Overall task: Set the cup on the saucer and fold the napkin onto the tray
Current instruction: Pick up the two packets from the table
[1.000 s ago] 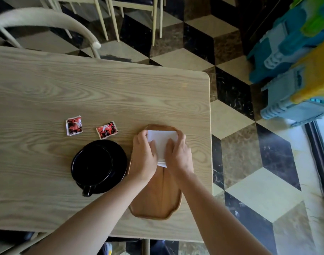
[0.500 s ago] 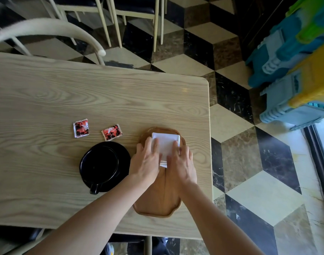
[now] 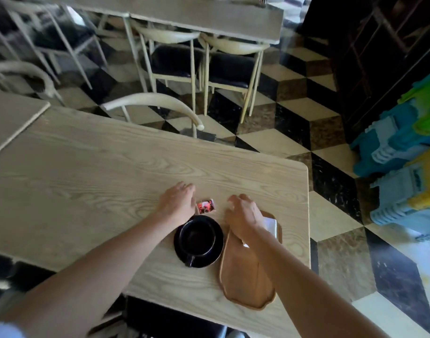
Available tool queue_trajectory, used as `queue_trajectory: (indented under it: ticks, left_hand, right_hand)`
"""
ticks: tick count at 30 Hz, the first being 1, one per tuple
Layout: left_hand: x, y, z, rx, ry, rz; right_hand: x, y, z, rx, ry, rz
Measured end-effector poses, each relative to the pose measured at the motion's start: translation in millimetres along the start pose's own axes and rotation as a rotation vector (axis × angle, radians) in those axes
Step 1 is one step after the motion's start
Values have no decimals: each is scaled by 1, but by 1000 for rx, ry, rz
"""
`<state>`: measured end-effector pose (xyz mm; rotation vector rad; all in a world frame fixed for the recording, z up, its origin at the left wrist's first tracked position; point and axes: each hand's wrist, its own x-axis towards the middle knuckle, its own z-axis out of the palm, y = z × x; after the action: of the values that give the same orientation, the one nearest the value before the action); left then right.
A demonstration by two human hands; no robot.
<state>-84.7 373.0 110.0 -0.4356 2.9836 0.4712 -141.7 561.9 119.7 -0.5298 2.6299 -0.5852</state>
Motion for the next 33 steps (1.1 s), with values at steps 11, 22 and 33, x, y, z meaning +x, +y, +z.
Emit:
queue_trajectory:
  ticks: [11,22,33]
  left_hand:
    - [24,-101,9,-128,-52,-158]
    - [61,-122,100,-247,-56,-152]
    - [67,-124,103,-283,-22,-177]
  right_hand:
    - [67,-41,35,-80,-146,-16]
    - [107,-3,91,-170,-196,30]
    - [122,7,116,-200,-161,29]
